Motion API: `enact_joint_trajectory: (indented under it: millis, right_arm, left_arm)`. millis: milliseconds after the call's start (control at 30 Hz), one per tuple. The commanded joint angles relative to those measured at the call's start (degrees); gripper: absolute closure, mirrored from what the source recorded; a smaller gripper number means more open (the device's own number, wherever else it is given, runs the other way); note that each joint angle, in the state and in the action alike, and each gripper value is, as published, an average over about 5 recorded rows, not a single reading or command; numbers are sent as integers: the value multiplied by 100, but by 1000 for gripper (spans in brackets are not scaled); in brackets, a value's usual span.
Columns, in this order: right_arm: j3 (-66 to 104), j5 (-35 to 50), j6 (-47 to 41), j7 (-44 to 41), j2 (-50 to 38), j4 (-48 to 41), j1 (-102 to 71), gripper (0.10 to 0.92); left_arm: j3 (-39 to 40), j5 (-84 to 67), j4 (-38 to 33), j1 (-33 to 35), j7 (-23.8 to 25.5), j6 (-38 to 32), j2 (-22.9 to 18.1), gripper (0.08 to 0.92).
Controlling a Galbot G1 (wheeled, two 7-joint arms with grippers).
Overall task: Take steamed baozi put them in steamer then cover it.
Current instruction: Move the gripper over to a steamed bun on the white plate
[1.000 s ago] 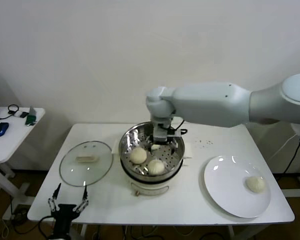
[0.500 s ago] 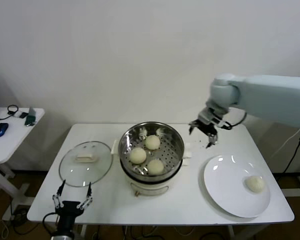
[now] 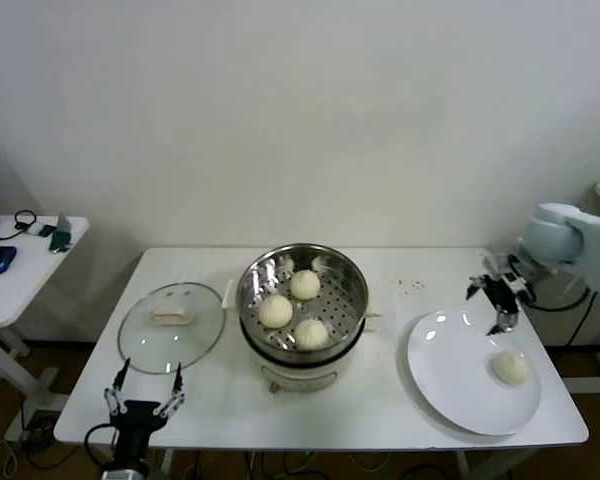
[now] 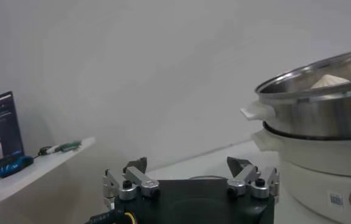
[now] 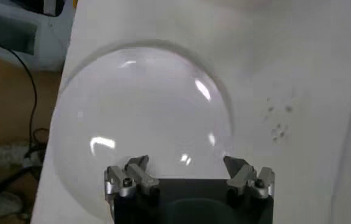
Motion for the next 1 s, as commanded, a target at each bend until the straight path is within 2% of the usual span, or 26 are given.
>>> enact_joint_trajectory:
  millis: [33,333,1000]
  right_arm:
    - [2055,-1061,-213,-124,-1043,-497,-2545,203]
    - [3234,-1453,-67,-27,-747,-965,-3705,203]
    - [3262,-1455,-93,13,-136,-1357,-3687,203]
  left_arm:
    - [33,90,21,-24,-22,50,-42,177]
    - [59,190,37,-66,-29,103,-101,177]
    - [54,248,65,-32,-31,94,-99,177]
